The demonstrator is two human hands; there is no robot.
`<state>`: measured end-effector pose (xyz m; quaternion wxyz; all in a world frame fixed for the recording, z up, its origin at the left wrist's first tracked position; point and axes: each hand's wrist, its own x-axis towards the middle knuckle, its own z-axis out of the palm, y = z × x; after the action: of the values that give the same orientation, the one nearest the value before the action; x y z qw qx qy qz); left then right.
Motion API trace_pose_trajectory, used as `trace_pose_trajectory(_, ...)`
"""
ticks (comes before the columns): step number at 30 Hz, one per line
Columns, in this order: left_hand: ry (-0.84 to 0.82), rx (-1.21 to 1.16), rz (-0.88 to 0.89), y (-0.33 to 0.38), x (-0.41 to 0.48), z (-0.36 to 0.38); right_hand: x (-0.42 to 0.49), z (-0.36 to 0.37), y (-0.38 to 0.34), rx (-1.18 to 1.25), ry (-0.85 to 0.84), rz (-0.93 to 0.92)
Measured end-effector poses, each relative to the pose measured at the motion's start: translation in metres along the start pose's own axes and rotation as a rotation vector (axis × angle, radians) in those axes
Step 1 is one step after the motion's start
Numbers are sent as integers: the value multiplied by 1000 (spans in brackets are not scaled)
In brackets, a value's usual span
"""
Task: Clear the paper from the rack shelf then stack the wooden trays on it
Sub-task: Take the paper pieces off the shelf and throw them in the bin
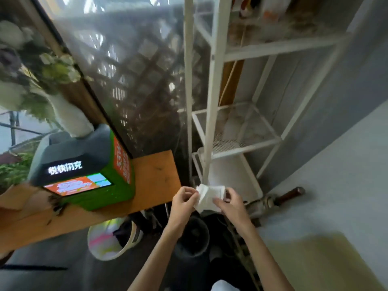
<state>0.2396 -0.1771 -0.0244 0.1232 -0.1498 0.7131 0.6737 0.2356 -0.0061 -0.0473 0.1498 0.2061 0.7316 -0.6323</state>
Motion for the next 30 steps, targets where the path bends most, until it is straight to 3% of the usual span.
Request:
trace_pose_trajectory(7,89,162,-243,-181,-30,-38,-21,97,167,-5,19,285)
trace_pose_trajectory(13,104,211,-454,-355,9,-31,38,140,319,-33,48,511)
trace_pose_trajectory(17,7,247,-457,-455,66,-16,113,152,424,-102,29,541)
trace_pose_trajectory(21,-50,139,-524,-551,131,4,197,160,511,-193,94,479)
trace_pose_trajectory(26,40,-103,-614,-630,196,24,287,170,595,-296,44,459)
trace_pose_trajectory(30,45,-212,-677,-686,224,35,328,178,638,-344,125,515)
